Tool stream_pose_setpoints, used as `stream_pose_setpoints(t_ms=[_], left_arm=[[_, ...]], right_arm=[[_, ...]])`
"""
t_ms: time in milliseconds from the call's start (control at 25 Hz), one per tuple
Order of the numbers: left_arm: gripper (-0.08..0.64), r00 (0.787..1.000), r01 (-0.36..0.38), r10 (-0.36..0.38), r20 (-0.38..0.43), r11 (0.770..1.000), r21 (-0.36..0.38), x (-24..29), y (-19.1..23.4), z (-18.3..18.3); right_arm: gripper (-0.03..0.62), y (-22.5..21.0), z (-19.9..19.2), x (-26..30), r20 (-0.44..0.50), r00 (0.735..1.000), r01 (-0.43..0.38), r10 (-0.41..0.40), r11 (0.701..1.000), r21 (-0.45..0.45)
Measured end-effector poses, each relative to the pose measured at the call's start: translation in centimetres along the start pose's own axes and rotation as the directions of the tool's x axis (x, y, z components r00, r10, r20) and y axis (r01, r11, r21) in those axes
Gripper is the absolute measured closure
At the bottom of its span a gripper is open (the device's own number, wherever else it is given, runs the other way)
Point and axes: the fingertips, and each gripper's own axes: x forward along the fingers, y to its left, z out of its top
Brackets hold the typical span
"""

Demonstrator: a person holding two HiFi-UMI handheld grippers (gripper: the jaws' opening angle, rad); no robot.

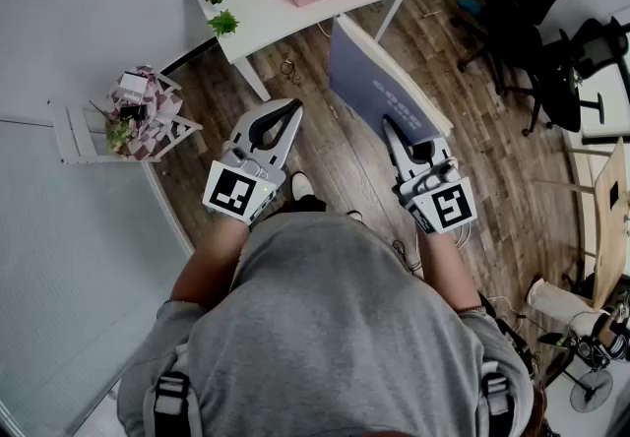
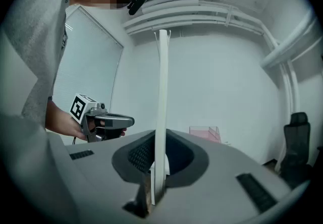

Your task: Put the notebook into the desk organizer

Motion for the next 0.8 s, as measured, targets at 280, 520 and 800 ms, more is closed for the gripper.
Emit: stream_pose_setpoints(t_ms=[280, 520, 800], left_arm=[[0.534, 0.999, -0.013, 0.013, -0.042, 1.0, -0.004, -0.5, -0.9, -0.7], [0.534, 0.999, -0.026, 0.026, -0.048, 1.0, -0.009, -0.6, -0.7, -0.9], [0.534, 0.999, -0.032, 0.032, -0.042, 0.999, -0.01, 0.2, 0.2, -0.8]], right_arm=[[0.552, 0.1, -0.4, -0.6, -0.003, 1.0, -0.003, 0.003, 1.0, -0.003], [0.552, 0.4, -0.4, -0.1, 0.008, 0.999, -0.031, 0.031, 0.999, 0.019], [0.552, -0.5, -0.3, 1.1, 0.016, 1.0, -0.018, 0.018, 1.0, 0.005]])
